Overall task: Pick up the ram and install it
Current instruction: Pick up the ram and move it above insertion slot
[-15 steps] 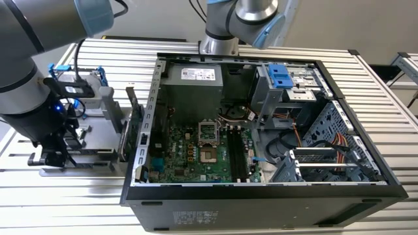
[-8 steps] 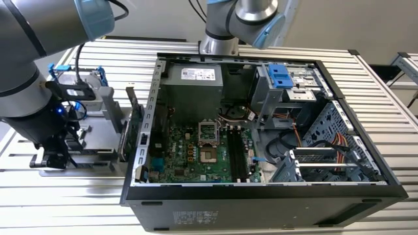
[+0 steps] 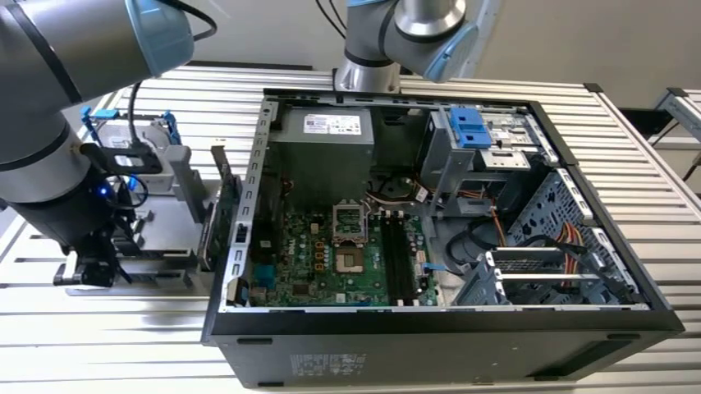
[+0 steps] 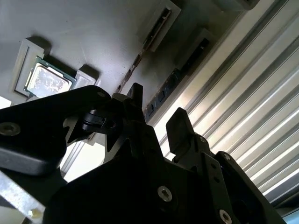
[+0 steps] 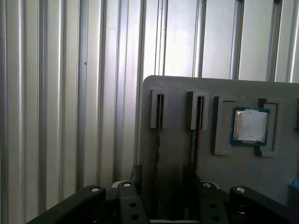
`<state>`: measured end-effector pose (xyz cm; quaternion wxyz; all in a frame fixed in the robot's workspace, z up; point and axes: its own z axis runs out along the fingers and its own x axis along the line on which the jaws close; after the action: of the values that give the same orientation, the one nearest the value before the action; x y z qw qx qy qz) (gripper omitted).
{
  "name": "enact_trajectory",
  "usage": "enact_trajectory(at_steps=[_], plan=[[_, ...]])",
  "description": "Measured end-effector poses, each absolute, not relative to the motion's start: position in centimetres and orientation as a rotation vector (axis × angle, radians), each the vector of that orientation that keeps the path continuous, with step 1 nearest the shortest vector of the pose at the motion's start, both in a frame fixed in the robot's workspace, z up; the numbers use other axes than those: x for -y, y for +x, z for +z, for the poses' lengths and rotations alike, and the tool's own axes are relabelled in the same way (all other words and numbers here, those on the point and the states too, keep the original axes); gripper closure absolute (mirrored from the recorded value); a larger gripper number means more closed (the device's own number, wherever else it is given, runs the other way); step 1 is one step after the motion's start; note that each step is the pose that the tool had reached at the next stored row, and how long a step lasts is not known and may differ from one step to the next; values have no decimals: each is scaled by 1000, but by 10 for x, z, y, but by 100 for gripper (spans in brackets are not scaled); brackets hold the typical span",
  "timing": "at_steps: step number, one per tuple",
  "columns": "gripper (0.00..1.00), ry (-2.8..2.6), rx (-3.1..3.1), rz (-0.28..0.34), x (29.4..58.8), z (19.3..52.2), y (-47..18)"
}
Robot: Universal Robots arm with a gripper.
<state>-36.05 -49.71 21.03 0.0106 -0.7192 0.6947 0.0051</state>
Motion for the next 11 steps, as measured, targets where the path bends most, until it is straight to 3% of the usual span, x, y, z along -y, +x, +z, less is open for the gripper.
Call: enact_trajectory(at_steps=[11], plan=[[0, -2245, -2168, 16, 499, 202, -361]])
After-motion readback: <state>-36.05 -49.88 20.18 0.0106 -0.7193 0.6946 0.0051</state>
